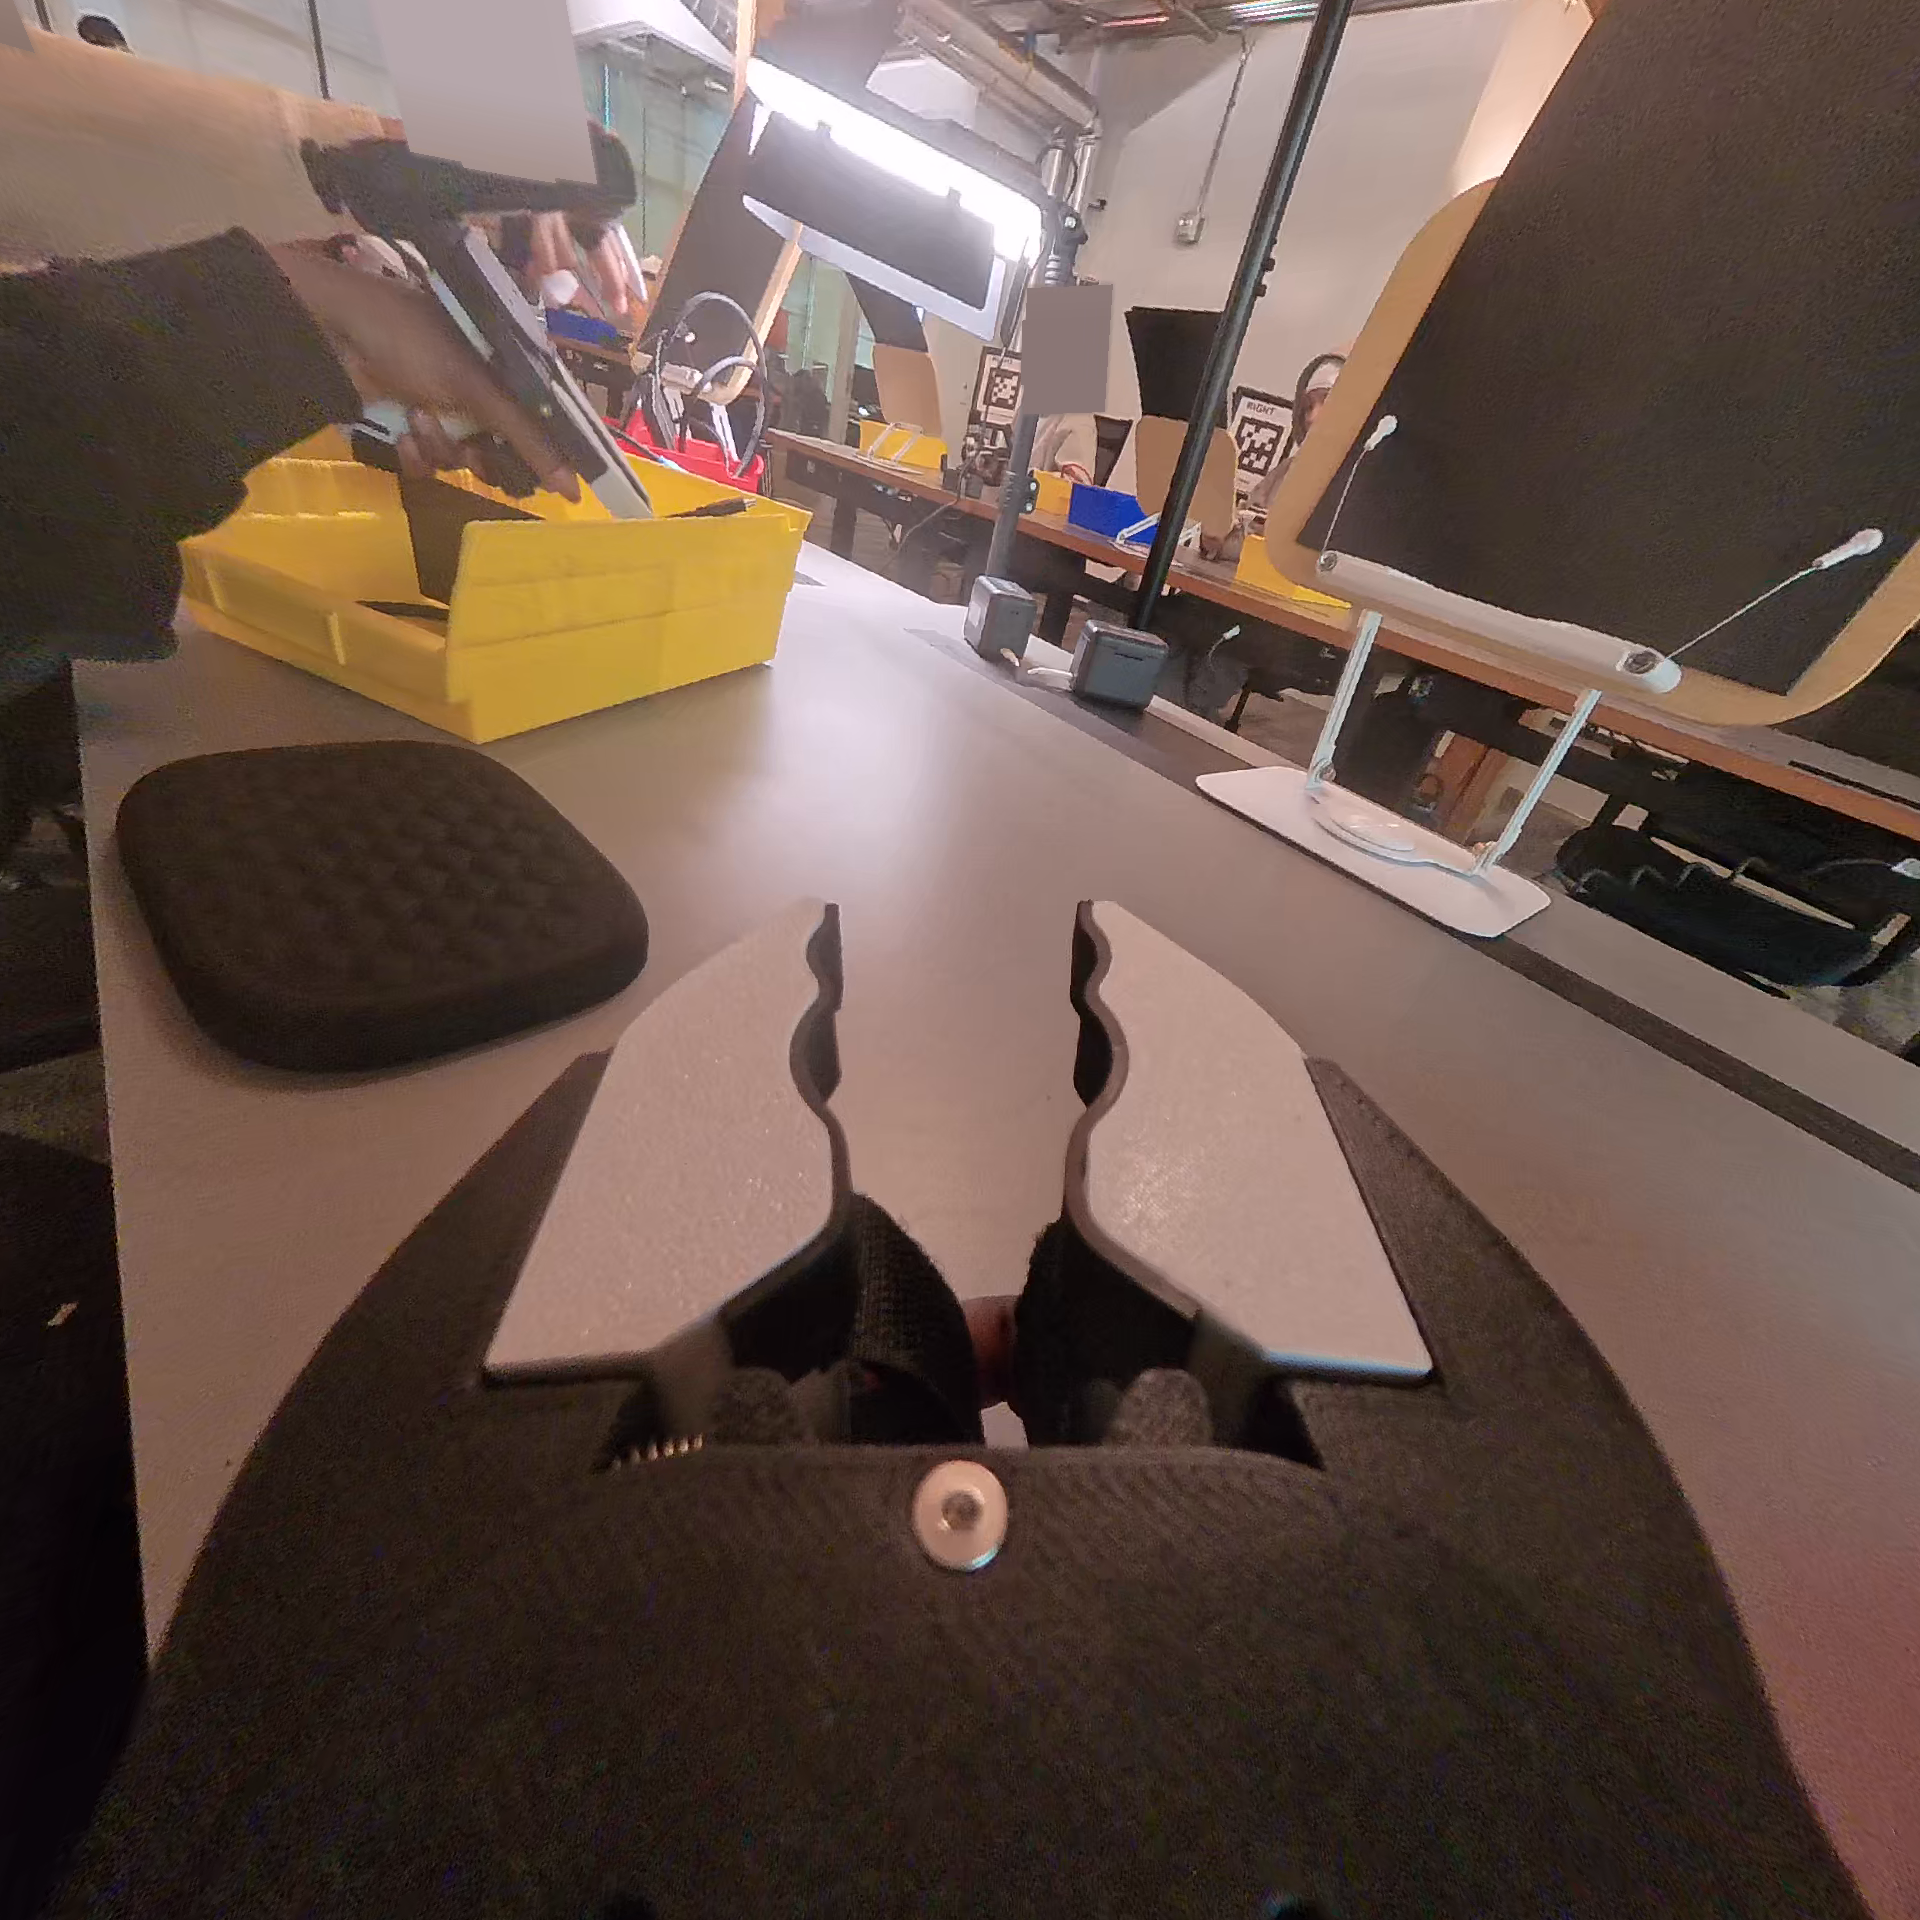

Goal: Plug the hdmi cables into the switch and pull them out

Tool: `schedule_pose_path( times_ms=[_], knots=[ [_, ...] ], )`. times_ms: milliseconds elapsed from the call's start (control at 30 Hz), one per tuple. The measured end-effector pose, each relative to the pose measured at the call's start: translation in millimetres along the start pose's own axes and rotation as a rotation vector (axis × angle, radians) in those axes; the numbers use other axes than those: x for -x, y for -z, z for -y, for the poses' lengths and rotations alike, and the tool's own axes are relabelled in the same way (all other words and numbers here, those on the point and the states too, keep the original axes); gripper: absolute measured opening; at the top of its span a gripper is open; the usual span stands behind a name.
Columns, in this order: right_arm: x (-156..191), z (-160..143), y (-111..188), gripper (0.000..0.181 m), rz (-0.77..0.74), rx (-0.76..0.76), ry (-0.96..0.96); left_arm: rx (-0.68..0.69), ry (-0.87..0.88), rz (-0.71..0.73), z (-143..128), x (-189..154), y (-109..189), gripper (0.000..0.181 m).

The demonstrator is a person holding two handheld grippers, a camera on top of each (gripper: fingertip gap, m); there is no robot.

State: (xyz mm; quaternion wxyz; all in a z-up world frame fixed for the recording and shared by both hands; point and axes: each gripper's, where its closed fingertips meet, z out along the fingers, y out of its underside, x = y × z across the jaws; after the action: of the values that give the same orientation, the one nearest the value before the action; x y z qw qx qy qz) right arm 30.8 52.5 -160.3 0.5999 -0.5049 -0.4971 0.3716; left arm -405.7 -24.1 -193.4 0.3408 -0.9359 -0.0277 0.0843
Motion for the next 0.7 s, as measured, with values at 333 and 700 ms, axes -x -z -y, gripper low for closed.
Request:
schedule_pose_path(
  times_ms=[333, 700],
  knots=[
    [2, 1, 1, 0.042, 0.016, -0.013, 0.003, -0.368, -0.120, 0.365, 86, 46, 100, 0.004],
    [10, 4, 4, 0.051, 0.072, -0.045, 0.009, -0.970, -0.437, 0.270, 186, -105, 226, 0.004]
  ],
)
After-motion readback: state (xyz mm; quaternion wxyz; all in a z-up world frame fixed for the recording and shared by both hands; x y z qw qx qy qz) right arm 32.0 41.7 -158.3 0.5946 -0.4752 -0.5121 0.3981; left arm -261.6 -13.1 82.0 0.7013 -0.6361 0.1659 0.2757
